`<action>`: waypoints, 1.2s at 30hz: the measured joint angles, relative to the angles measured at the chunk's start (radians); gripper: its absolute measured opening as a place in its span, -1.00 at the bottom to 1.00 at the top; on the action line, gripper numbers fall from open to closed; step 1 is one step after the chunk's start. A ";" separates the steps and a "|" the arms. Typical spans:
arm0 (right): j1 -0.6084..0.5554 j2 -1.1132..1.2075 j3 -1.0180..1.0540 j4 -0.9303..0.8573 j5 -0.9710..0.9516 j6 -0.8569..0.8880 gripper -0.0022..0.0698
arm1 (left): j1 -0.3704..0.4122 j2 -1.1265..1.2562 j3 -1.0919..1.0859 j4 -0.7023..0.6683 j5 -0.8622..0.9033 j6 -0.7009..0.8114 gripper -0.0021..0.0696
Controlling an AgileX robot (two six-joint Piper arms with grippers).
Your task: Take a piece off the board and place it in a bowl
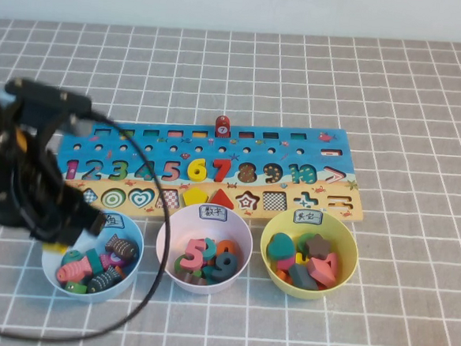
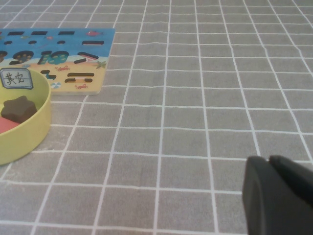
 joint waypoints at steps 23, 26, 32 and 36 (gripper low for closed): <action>0.000 0.000 0.000 0.000 0.000 0.000 -0.99 | 0.000 -0.018 0.322 -0.025 -0.458 0.169 -0.36; 0.000 0.000 0.000 0.000 0.000 0.000 -0.99 | 0.000 -0.018 0.343 -0.036 -0.478 0.169 -0.36; 0.000 0.000 0.000 0.000 0.000 0.000 -0.99 | 0.000 -0.018 0.356 -0.038 -0.551 0.169 -0.36; 0.000 0.000 0.000 0.000 0.000 0.000 -0.99 | 0.000 -0.011 0.370 -0.041 -0.609 0.169 -0.36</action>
